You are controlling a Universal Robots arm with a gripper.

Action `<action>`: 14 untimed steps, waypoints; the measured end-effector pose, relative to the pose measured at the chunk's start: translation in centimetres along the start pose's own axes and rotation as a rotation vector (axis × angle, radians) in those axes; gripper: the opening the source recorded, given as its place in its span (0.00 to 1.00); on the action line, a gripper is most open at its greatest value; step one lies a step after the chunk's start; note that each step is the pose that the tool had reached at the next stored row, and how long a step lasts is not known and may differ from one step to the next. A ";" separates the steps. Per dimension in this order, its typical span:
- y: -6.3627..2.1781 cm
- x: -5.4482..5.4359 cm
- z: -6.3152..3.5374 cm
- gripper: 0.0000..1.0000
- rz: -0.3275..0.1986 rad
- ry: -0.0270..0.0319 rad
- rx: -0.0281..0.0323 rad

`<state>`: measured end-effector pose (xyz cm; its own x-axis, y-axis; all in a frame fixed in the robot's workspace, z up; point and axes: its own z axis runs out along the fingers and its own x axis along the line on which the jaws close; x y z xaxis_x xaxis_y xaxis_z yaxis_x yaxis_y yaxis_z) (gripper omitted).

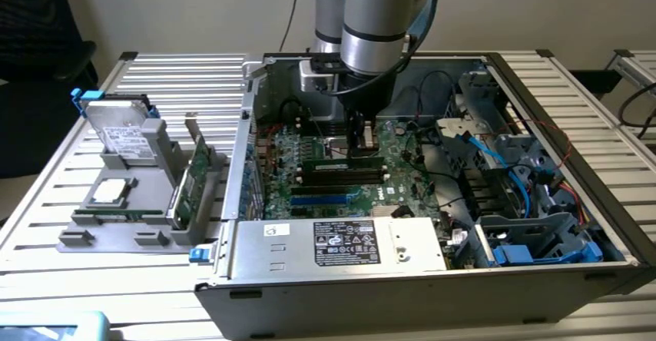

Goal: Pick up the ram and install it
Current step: 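Insert the ram into the slot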

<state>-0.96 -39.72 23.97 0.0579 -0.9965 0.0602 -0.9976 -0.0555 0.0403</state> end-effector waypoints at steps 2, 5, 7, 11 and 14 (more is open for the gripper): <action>-0.01 0.0 0.14 0.13 0.000 0.0000 0.0000; -0.01 0.0 0.27 0.13 0.000 0.0004 -0.0001; -0.01 0.0 0.31 0.13 0.001 0.0007 -0.0001; -0.03 0.0 0.35 0.13 0.002 0.0017 -0.0003; -0.09 0.0 0.38 0.13 0.004 0.0023 -0.0003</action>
<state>-0.89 -39.75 23.58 0.0543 -0.9966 0.0627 -0.9978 -0.0519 0.0404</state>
